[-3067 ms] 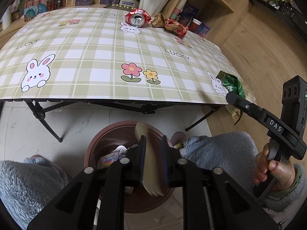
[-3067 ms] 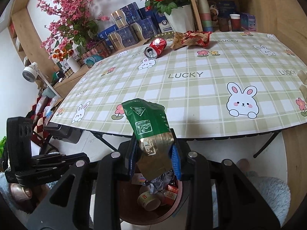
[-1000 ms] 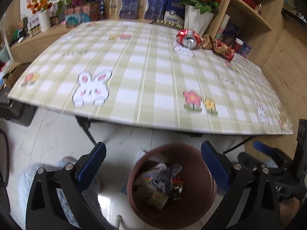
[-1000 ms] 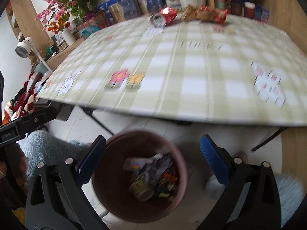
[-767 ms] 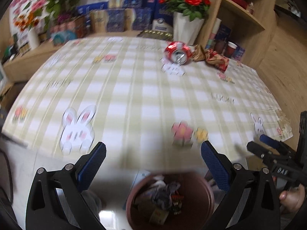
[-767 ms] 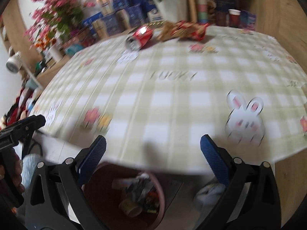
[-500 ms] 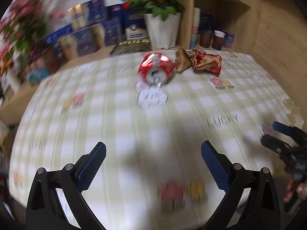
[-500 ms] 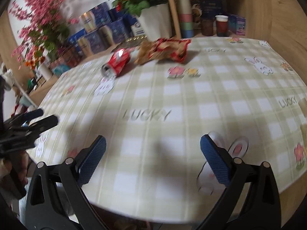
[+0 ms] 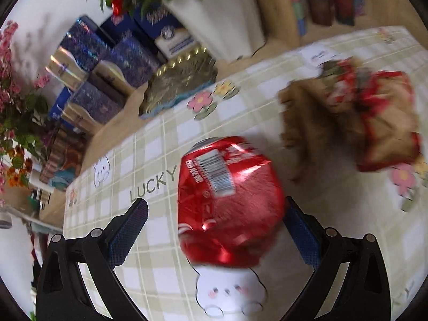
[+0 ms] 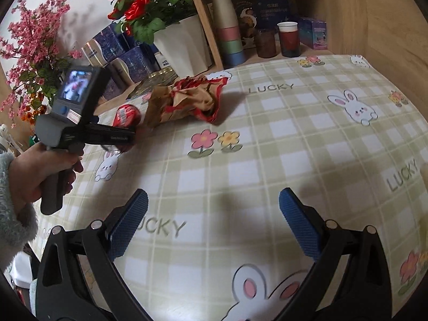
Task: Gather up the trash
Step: 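Move the left gripper to the red Coca-Cola can and grasp it, then lift the can with the left gripper while the right grasps the brown-and-red paper bag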
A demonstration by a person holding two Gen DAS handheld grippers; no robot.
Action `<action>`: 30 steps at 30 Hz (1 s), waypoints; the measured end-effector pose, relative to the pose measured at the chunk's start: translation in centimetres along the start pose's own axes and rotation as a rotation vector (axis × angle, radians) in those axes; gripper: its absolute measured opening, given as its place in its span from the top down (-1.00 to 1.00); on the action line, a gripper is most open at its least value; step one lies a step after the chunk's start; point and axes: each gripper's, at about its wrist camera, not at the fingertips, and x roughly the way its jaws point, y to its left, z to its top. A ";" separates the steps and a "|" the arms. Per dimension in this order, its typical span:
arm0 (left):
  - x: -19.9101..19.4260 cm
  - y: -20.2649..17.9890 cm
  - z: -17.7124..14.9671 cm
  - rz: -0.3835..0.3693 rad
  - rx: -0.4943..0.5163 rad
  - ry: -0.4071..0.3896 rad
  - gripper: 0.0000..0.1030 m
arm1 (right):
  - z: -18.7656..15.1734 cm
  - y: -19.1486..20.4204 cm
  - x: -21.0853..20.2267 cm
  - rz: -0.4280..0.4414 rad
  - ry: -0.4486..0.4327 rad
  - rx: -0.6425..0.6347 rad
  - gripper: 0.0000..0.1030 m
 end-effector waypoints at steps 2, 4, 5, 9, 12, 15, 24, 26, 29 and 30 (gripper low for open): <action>0.7 1.0 -0.2 -0.039 -0.023 0.011 -0.82 | 0.5 -0.1 0.3 -0.002 0.003 -0.012 -0.88; 1.0 2.3 -0.7 -0.112 -0.045 0.014 -0.41 | 0.9 0.1 0.7 -0.001 0.005 -0.031 -0.88; 1.2 2.7 -1.0 -0.148 -0.059 0.033 -0.11 | 1.2 0.2 1.0 -0.002 0.008 -0.044 -0.88; 1.3 7.2 -2.6 -0.319 -0.206 0.032 0.07 | 2.0 1.2 1.8 0.008 0.017 -0.077 -0.88; 0.4 10.6 -4.4 -0.447 -0.322 -0.004 0.24 | 2.6 2.2 2.3 0.037 0.019 -0.102 -0.88; -0.1 13.2 -6.3 -0.527 -0.414 -0.013 0.41 | 3.7 3.3 3.3 0.061 0.037 -0.116 -0.88; -0.8 16.4 -12.5 -0.628 -0.588 -0.006 0.81 | 7.8 7.0 9.9 -0.082 0.063 -0.342 -0.88; -1.1 16.6 -13.2 -0.635 -0.606 -0.012 0.84 | 8.5 8.2 11.7 -0.166 0.065 -0.459 -0.88; -1.6 16.7 -13.6 -0.639 -0.610 -0.035 0.86 | 9.5 9.5 14.2 -0.242 0.093 -0.566 -0.88; -2.1 16.7 -13.6 -0.641 -0.606 -0.044 0.86 | 9.6 9.7 14.5 -0.245 0.099 -0.581 -0.86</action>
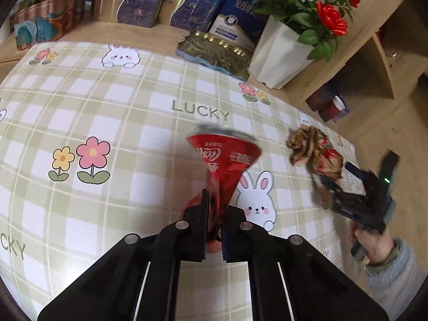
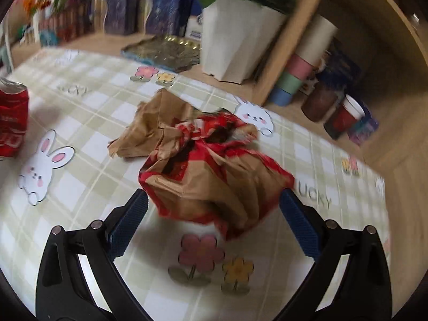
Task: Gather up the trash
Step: 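Lift the can with the left gripper while the right grasps the brown-and-red paper bag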
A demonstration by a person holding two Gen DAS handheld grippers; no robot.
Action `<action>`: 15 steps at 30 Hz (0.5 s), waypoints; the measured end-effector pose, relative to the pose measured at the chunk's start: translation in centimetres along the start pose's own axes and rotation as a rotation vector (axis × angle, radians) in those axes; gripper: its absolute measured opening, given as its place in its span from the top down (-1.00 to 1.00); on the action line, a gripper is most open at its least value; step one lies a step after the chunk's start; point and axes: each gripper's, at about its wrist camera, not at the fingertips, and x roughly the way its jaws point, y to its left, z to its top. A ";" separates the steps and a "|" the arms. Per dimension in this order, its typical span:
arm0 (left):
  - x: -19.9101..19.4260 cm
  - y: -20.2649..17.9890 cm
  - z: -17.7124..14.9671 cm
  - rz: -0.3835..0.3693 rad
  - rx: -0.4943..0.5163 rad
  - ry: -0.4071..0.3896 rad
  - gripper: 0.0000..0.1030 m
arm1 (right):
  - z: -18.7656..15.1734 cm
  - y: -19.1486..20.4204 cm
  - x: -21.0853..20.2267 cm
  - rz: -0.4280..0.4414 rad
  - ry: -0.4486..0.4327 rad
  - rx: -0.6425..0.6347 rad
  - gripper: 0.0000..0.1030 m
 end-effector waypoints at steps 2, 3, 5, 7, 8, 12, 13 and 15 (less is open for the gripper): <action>-0.8 -0.6 -0.1 -0.015 0.013 -0.010 0.86 | 0.6 0.9 0.6 0.010 0.018 -0.061 -0.43; -1.1 -0.8 -0.2 -0.020 0.021 -0.016 0.86 | 0.8 1.3 0.6 -0.017 0.029 -0.094 -0.08; -2.3 -1.8 -0.5 -0.035 0.052 -0.034 0.87 | 1.1 1.2 -0.4 0.012 0.005 -0.083 0.34; -3.0 -2.5 -0.9 -0.045 0.073 -0.045 0.87 | 1.0 0.4 -2.1 0.102 -0.026 0.004 0.40; -3.5 -2.9 -1.2 -0.052 0.087 -0.048 0.87 | 0.7 0.4 -3.0 0.117 -0.046 0.024 0.41; -4.7 -3.8 -2.4 -0.082 0.091 -0.058 0.87 | -0.6 0.3 -6.8 0.199 -0.121 0.118 0.45; -5.1 -3.8 -2.7 -0.090 0.087 -0.062 0.87 | -1.4 0.3 -8.3 0.225 -0.146 0.153 0.45; -6.3 -4.0 -3.5 -0.107 0.077 -0.076 0.87 | -2.6 0.6 -10.6 0.264 -0.184 0.203 0.45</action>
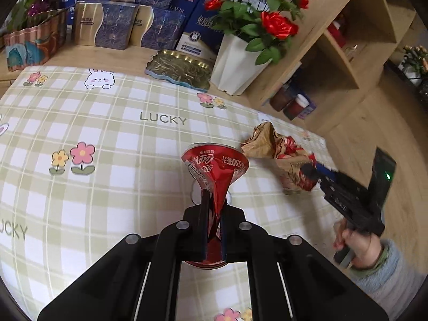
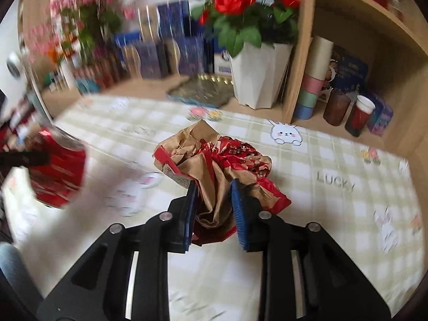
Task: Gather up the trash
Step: 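Lift the can with the left gripper while the right grasps the brown-and-red paper bag, then carry the can toward the bin while the right gripper drops the paper bag in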
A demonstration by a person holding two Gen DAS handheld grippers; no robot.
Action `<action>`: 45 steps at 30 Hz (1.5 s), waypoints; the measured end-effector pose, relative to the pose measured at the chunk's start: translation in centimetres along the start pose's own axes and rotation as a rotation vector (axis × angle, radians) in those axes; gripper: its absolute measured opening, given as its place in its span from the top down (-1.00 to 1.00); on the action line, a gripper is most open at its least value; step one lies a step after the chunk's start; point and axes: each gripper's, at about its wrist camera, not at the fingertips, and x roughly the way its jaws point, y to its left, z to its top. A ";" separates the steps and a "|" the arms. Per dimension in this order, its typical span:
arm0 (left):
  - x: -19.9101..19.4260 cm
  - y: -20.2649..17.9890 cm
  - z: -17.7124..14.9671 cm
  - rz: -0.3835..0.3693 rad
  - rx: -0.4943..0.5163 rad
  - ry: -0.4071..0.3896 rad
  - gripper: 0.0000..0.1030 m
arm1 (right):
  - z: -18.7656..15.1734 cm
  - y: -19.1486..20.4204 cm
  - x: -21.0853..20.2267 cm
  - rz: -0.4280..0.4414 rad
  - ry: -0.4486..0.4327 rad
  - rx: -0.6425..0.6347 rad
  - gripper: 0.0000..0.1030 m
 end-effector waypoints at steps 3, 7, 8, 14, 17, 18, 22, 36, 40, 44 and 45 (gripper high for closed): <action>-1.8 -0.5 -1.2 -0.007 -0.002 -0.014 0.87 | -1.2 1.2 -2.8 0.028 -0.045 0.036 0.45; -4.4 -1.1 -3.2 -0.003 0.007 -0.027 0.87 | -3.1 2.6 -6.7 0.087 -0.086 0.110 0.45; -5.2 -1.3 -3.9 -0.003 0.007 -0.032 0.87 | -3.6 2.9 -7.7 0.101 -0.093 0.128 0.45; -9.9 -1.7 -8.1 -0.007 -0.002 -0.067 0.87 | -6.7 5.1 -13.0 0.141 -0.123 0.167 0.45; -12.0 -1.9 -10.5 -0.007 -0.010 -0.078 0.87 | -8.6 6.2 -15.3 0.167 -0.119 0.170 0.45; -12.6 -1.9 -11.0 -0.007 -0.014 -0.082 0.87 | -9.0 6.4 -15.8 0.171 -0.116 0.171 0.45; -15.1 -1.9 -13.8 0.001 -0.033 -0.105 0.87 | -11.6 7.8 -18.4 0.201 -0.100 0.168 0.45; -20.6 -2.9 -21.2 0.059 -0.010 -0.155 0.87 | -20.0 12.7 -22.5 0.262 0.006 0.088 0.45; -21.1 -3.2 -22.6 0.068 0.002 -0.151 0.87 | -22.4 13.9 -22.6 0.299 0.079 0.072 0.45; -21.0 -3.1 -23.7 0.068 -0.006 -0.140 0.87 | -24.3 14.9 -21.2 0.325 0.179 0.064 0.44; -20.9 -3.1 -23.9 0.067 -0.008 -0.136 0.87 | -24.6 15.1 -20.7 0.332 0.208 0.066 0.44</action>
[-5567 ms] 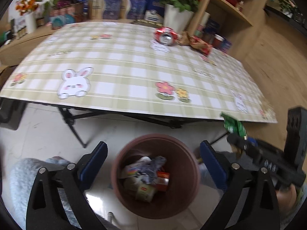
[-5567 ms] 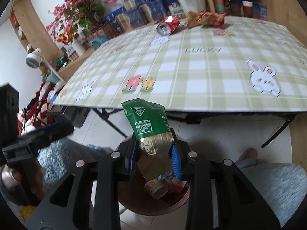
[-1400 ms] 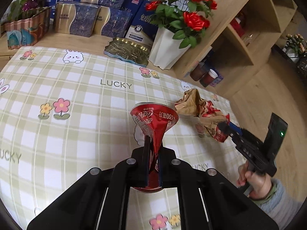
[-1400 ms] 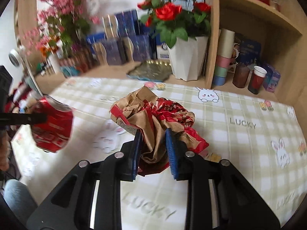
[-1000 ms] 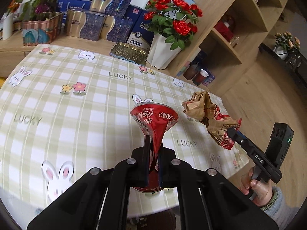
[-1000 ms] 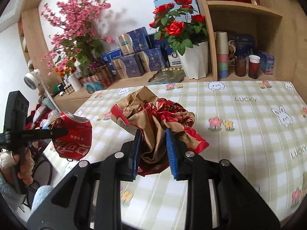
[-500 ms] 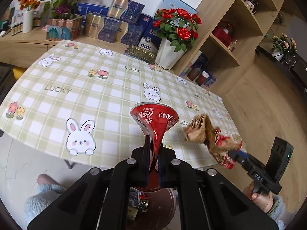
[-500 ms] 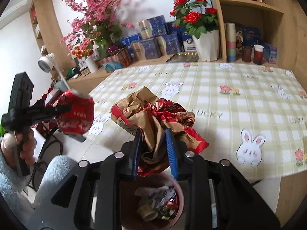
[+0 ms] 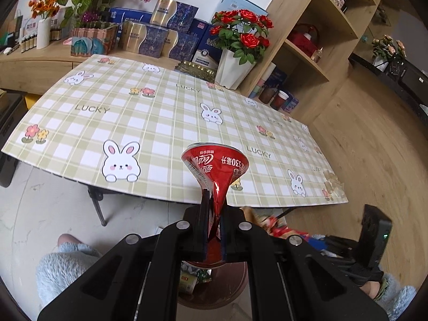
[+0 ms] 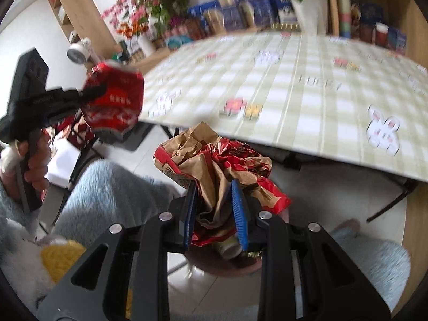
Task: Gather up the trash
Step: 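Carry the can toward the bin while the right gripper drops the paper bag in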
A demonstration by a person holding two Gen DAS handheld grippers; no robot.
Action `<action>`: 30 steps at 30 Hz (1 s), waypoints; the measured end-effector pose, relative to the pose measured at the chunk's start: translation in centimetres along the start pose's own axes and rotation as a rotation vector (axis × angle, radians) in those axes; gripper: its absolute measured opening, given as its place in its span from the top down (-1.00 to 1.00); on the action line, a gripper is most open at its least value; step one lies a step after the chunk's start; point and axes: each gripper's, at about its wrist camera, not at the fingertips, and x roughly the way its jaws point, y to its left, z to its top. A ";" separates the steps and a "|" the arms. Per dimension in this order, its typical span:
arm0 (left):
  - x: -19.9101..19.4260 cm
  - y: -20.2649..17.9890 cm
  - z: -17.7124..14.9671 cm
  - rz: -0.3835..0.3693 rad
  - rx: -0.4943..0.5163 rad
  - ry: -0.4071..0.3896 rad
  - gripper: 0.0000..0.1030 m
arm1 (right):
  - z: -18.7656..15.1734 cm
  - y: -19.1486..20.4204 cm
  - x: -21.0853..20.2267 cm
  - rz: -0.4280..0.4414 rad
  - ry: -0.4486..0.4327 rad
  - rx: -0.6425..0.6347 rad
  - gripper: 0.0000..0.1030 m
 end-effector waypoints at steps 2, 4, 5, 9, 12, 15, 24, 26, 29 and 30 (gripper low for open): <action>0.2 0.0 -0.4 -0.003 0.000 0.011 0.87 | 0.1 0.0 0.9 0.002 0.036 0.012 0.44; 0.4 -0.1 -0.6 0.000 0.005 0.018 0.87 | 0.2 -0.1 2.0 0.009 0.067 0.024 0.43; 0.5 -0.1 -0.7 0.002 0.006 0.022 0.87 | 0.4 -0.1 2.5 0.007 0.075 0.029 0.42; 0.9 0.0 -1.1 0.007 0.005 0.036 0.87 | 1.3 -0.5 4.6 0.029 0.111 0.050 0.24; 1.3 0.2 -1.3 0.015 0.003 0.047 0.87 | 1.7 -0.6 6.6 0.017 0.147 0.068 0.05; 1.8 0.2 -1.6 0.025 0.009 0.062 0.87 | 1.8 -0.5 6.2 -0.024 0.087 0.064 -0.46; 4.6 -0.7 -3.1 0.023 0.038 0.141 0.87 | 0.7 -2.5 2.2 -0.163 -0.144 0.117 -0.86; 5.4 -1.1 -3.7 0.022 0.047 0.166 0.87 | -0.1 -3.1 2.0 -0.184 -0.156 0.121 -0.86; 6.9 -1.5 -4.5 0.029 0.069 0.220 0.87 | -1.0 -3.6 2.2 -0.202 -0.153 0.132 -0.86; 7.4 -1.6 -4.7 0.032 0.076 0.234 0.87 | -1.0 -3.7 2.2 -0.200 -0.153 0.139 -0.86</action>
